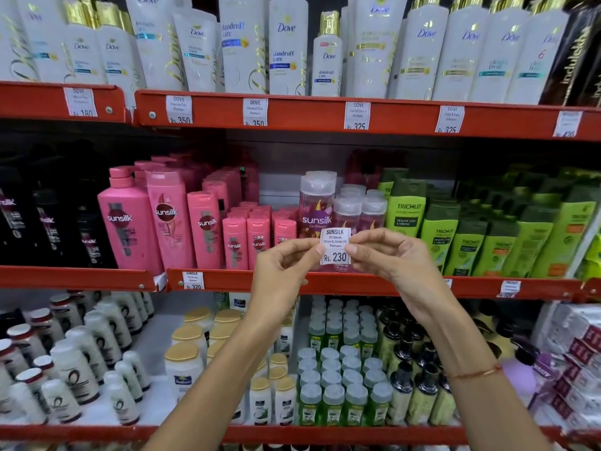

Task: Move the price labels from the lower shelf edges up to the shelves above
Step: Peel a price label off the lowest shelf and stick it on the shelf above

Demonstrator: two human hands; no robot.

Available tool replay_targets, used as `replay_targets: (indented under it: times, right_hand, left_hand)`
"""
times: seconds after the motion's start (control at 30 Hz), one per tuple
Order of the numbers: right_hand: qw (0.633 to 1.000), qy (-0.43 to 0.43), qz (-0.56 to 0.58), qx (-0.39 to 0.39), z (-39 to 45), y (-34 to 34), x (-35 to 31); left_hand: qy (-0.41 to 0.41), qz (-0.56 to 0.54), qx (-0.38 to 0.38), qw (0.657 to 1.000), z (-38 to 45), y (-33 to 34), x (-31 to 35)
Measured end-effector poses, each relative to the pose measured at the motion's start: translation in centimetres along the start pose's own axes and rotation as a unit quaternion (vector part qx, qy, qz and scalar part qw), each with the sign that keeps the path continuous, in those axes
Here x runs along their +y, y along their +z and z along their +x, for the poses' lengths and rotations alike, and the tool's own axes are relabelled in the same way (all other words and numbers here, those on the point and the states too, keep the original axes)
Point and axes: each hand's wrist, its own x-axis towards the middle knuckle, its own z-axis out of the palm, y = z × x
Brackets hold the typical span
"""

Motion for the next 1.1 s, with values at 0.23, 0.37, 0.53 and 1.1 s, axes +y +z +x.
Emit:
replay_targets:
  times: [0.23, 0.37, 0.53, 1.1]
  right_hand:
    - [0.999, 0.007, -0.039, 0.008, 1.4, -1.6, 4.5]
    - [0.998, 0.031, -0.054, 0.032, 2.1, -2.7, 8.6]
    - [0.995, 0.043, -0.071, 0.049, 2.7, -4.2, 12.8]
    - [0.993, 0.042, -0.092, 0.061, 5.1, -6.7, 16.3]
  left_hand:
    - [0.042, 0.076, -0.007, 0.996, 1.3, 1.3, -5.5]
    - [0.023, 0.078, 0.021, 0.996, 1.9, 1.9, -9.2]
    - [0.011, 0.116, -0.007, 0.993, 2.8, 2.8, -12.8]
    - [-0.024, 0.078, -0.045, 0.996, 5.2, 3.9, -16.3]
